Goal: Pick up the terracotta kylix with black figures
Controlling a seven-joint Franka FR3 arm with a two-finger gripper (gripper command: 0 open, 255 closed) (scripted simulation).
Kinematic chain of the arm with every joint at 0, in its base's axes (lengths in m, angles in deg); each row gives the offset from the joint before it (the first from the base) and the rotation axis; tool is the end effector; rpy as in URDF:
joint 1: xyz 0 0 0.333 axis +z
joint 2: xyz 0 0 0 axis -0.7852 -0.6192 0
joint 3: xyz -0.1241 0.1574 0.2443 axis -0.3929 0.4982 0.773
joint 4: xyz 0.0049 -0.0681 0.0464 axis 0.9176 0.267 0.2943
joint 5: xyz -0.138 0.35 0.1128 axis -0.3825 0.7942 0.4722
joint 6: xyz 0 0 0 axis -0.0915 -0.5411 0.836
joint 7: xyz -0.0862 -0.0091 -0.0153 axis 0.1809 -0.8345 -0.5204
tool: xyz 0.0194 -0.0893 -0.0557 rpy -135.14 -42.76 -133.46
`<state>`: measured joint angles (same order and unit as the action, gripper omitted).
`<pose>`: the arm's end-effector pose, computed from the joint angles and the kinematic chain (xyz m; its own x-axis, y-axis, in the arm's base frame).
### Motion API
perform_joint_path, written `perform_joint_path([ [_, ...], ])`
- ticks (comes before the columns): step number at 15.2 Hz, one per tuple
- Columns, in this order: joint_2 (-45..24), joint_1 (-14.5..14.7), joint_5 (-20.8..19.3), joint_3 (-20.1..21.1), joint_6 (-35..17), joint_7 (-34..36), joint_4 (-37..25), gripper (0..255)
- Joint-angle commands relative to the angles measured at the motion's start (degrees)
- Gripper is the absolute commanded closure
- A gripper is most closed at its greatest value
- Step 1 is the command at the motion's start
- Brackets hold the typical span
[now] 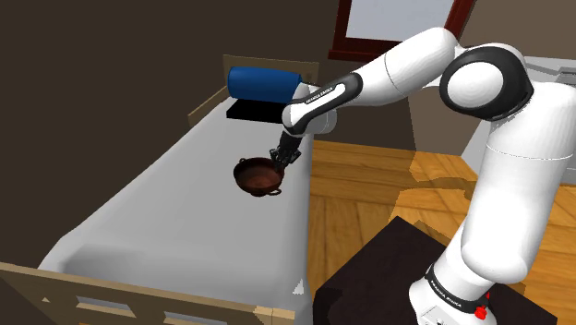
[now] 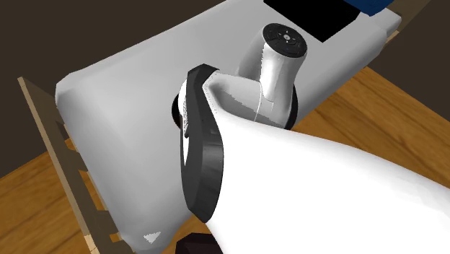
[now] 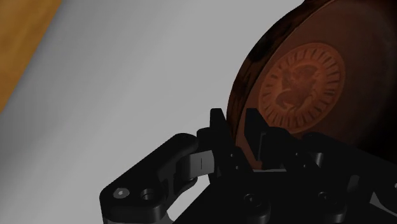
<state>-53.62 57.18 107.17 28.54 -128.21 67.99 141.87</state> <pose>0.5986 0.0665 0.3323 0.9756 -0.1928 0.1049 -0.1628 -0.9562 -0.2434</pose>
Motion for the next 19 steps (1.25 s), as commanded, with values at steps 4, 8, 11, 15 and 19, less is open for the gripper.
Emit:
perform_joint_path([
  [4,0.6,0.1,-0.4,-0.1,1.2,0.5,-0.6,255],
  [8,2.3,0.1,-1.1,-0.3,3.8,1.4,-1.6,255],
  [11,3.5,0.1,-1.6,-0.5,5.8,2.1,-2.4,255],
  [15,4.9,0.1,-2.3,-0.6,8.5,2.9,-3.7,255],
  [19,5.6,0.1,-2.6,-0.7,9.9,3.4,-4.5,255],
])
